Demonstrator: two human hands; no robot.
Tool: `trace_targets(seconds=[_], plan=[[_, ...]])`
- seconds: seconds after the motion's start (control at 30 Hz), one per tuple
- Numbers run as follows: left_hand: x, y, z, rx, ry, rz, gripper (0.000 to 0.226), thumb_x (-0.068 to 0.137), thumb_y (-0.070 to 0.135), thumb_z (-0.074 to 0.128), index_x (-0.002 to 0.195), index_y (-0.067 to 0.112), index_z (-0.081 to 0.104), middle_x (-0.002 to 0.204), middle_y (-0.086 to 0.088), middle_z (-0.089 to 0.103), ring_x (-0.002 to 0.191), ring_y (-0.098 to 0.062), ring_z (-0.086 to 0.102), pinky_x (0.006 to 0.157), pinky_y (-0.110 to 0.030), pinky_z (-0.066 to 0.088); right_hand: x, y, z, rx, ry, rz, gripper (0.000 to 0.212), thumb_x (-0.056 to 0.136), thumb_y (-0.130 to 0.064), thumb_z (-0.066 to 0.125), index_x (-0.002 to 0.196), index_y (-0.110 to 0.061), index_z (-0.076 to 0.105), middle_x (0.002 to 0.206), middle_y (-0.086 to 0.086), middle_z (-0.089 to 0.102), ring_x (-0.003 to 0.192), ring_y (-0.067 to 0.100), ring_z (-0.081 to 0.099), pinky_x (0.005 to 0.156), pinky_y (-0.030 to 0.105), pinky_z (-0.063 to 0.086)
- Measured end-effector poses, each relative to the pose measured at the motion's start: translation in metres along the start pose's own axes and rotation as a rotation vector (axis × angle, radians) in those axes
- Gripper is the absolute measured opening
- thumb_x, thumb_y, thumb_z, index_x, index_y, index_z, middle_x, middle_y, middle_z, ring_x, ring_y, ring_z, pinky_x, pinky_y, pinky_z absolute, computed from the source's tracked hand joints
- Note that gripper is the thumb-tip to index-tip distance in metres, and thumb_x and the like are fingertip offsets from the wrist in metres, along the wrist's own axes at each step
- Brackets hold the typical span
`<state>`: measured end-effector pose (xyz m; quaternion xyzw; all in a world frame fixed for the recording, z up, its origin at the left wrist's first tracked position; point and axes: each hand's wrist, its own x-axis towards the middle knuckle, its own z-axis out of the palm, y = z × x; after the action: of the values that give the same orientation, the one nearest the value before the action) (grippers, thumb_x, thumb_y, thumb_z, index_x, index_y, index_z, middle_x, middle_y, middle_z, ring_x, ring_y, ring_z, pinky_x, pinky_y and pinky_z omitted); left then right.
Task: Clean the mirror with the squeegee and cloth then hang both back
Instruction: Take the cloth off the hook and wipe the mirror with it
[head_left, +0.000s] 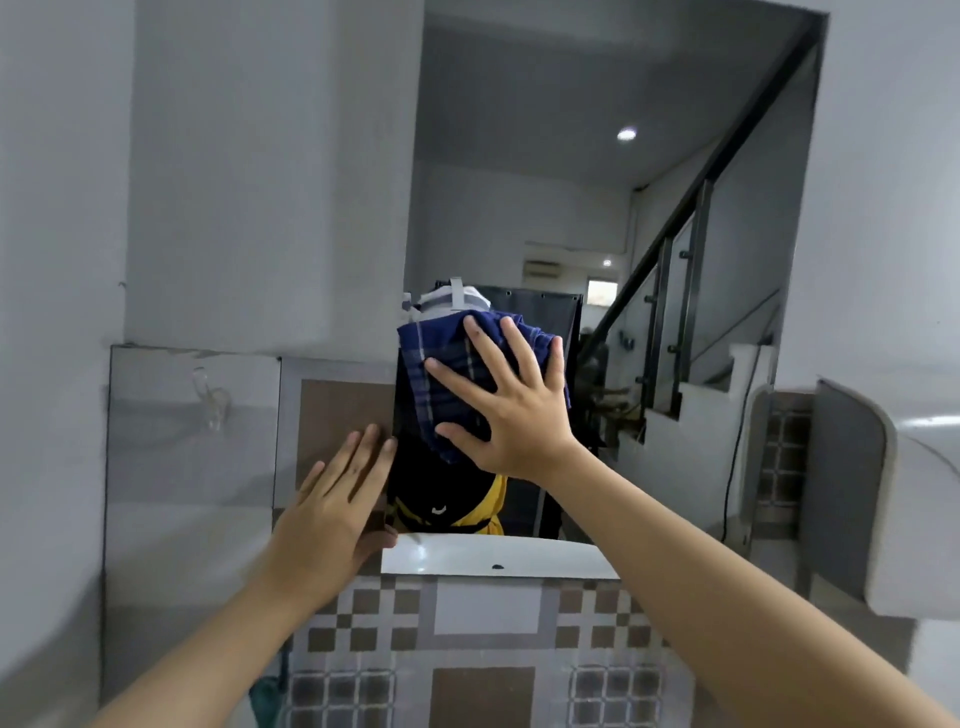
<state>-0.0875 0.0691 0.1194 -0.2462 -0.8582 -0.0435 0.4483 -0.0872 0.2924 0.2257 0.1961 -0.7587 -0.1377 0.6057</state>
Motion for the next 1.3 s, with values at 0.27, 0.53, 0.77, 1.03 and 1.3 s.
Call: trace_targets(seconds=[0.27,0.53,0.77,1.03,1.3], plan=[[0.002,0.0,0.002,-0.069,-0.044,-0.037,0.098,0.071,0.054,0.056,0.147,0.023,0.004,0.156,-0.004,0.009,0.144,-0.015,-0.002,0.098,-0.061,0.039,-0.055,0.082,-0.01,-0.089,0.029,0.059,0.061,0.082,-0.066,0.048,0.138,-0.044,0.044,0.153,0.008,0.035,0.142,0.037,0.025,0.108,0.068,0.014],[0.003,-0.002,0.006,-0.092,-0.043,-0.072,0.1,0.07,0.052,0.058,0.147,0.025,0.001,0.157,-0.003,0.005,0.143,-0.013,-0.005,0.098,-0.066,0.034,-0.111,0.147,-0.019,-0.049,0.029,0.314,0.062,0.085,-0.065,0.041,0.142,-0.039,0.039,0.156,0.012,0.027,0.144,0.038,0.014,0.112,0.066,0.007],[0.002,0.005,0.003,-0.097,-0.046,-0.093,0.103,0.069,0.045,0.064,0.147,0.027,0.0,0.156,-0.003,0.006,0.142,-0.01,-0.007,0.1,-0.063,0.032,-0.146,0.14,-0.017,0.24,0.086,0.715,0.064,0.085,-0.057,0.05,0.144,-0.041,0.031,0.161,0.004,0.005,0.144,0.035,-0.001,0.118,0.053,0.006],[0.003,0.013,-0.005,-0.121,-0.076,-0.154,0.101,0.071,0.041,0.069,0.147,0.028,0.004,0.156,0.003,0.002,0.143,-0.015,-0.002,0.103,-0.057,0.033,-0.145,0.076,-0.004,0.252,0.082,0.955,0.063,0.086,-0.059,0.046,0.144,-0.043,0.03,0.161,0.005,0.008,0.144,0.037,0.005,0.107,0.068,0.021],[0.001,0.012,-0.011,-0.084,-0.085,-0.114,0.102,0.07,0.044,0.071,0.147,0.024,0.006,0.156,0.002,0.004,0.143,-0.017,0.003,0.103,-0.045,0.029,-0.115,0.002,0.013,0.229,0.087,0.926,0.063,0.084,-0.059,0.048,0.142,-0.041,0.036,0.159,0.01,0.018,0.144,0.038,0.007,0.1,0.08,0.008]])
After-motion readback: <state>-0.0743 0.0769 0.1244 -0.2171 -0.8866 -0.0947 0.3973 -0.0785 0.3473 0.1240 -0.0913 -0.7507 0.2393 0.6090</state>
